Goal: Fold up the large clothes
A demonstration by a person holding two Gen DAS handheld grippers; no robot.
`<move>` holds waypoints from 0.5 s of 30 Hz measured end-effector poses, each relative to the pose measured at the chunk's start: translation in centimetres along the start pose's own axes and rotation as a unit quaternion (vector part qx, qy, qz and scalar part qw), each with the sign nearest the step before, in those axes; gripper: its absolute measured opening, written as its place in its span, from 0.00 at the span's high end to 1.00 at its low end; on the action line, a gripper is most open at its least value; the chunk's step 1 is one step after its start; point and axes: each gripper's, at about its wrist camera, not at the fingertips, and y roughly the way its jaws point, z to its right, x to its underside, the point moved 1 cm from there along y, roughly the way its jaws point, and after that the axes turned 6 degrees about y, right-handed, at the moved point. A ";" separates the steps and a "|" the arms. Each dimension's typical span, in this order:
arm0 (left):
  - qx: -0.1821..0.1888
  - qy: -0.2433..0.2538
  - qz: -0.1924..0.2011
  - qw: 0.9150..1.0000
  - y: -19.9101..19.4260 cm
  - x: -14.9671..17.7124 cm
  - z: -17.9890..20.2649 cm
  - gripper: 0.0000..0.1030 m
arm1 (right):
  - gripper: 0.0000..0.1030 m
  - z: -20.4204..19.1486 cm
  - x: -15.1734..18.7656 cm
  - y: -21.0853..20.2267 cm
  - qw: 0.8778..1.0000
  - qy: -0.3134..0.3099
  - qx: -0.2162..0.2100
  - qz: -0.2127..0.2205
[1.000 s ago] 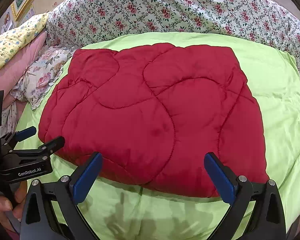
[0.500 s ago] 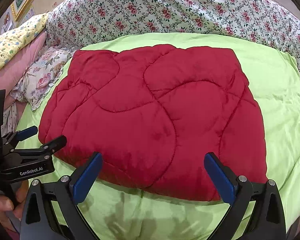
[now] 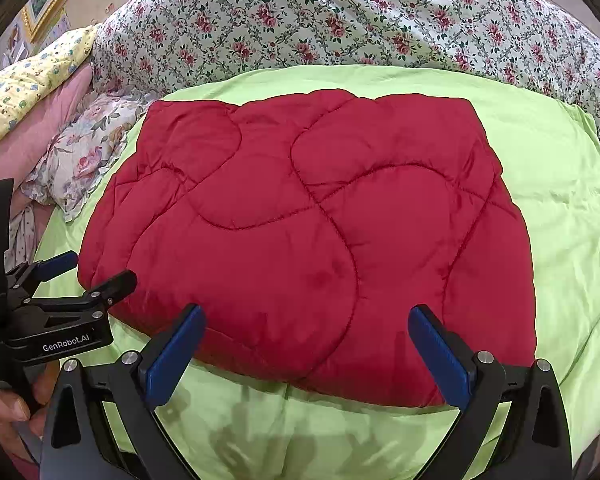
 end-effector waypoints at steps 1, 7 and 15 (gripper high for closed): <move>0.000 0.000 0.000 1.000 0.0 0.0 0.0 0.00 | 0.01 0.0 0.0 0.0 1.000 0.000 0.000 0.000; 0.000 0.003 0.002 1.000 0.1 -0.4 0.2 0.00 | 0.01 0.0 -0.1 0.0 1.000 0.000 -0.001 -0.001; -0.004 0.004 0.005 1.000 0.0 -0.4 0.2 0.00 | 0.01 0.1 -0.2 0.0 1.000 0.000 -0.002 -0.002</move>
